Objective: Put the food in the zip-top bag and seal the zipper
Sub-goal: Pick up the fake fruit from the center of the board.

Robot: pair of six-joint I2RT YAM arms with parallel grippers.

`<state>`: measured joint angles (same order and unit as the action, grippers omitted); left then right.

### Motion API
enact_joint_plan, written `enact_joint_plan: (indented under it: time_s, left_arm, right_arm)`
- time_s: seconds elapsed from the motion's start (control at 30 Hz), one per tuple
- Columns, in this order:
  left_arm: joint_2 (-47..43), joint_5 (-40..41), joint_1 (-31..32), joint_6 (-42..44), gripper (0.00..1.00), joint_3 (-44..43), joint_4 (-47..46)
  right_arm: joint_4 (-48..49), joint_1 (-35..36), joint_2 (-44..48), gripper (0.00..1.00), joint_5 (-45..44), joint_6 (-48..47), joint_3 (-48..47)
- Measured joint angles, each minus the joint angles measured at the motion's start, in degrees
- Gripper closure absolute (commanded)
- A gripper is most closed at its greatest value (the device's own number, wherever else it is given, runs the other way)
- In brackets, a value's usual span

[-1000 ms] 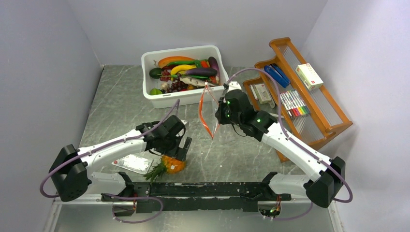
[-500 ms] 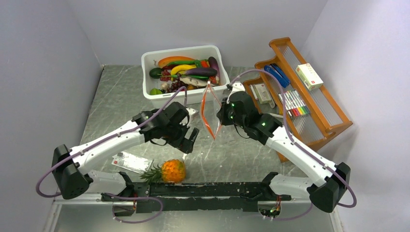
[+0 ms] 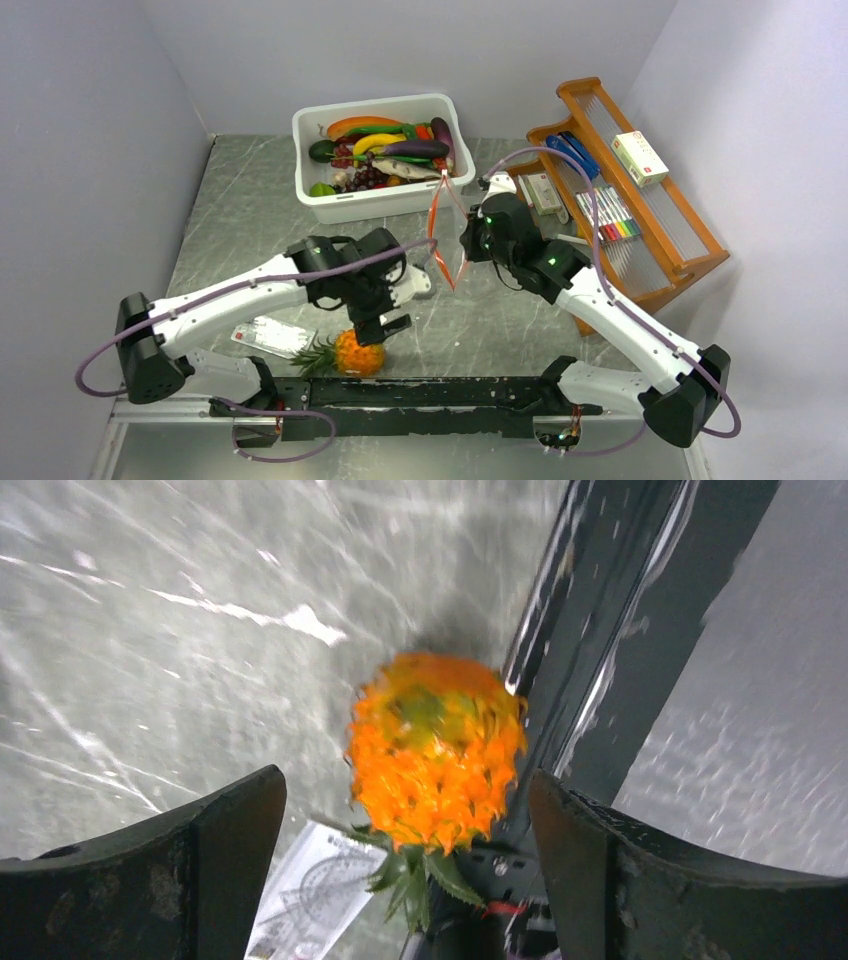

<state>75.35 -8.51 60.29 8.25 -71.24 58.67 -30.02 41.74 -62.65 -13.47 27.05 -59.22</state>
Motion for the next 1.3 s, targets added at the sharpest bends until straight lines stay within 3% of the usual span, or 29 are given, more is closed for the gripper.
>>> enact_joint_plan:
  time_s: [0.27,0.4,0.7,0.97,1.3]
  left_arm:
    - [7.6,-2.7,0.7,11.3,0.05,9.9,1.4]
    - [7.1,-4.3,0.8,13.8,0.00,10.2,-0.7]
    - [5.9,-6.6,0.9,16.2,0.01,17.0,-5.5]
    - [5.9,-7.3,0.9,17.3,0.31,17.6,-6.1]
    - [1.0,-7.4,0.9,17.0,0.53,14.1,-6.3]
  right_arm:
    - [-2.6,-3.0,1.4,1.00,-1.0,-0.8,-0.1]
    - [-2.9,-4.0,3.0,1.00,-1.1,-1.2,-0.1]
    - [-2.8,-4.5,3.5,1.00,-0.9,-2.1,-0.1]
    - [-2.4,-4.5,3.7,1.00,0.0,-2.5,-0.1]
    - [-1.2,-4.6,3.7,1.00,2.2,-2.3,1.5]
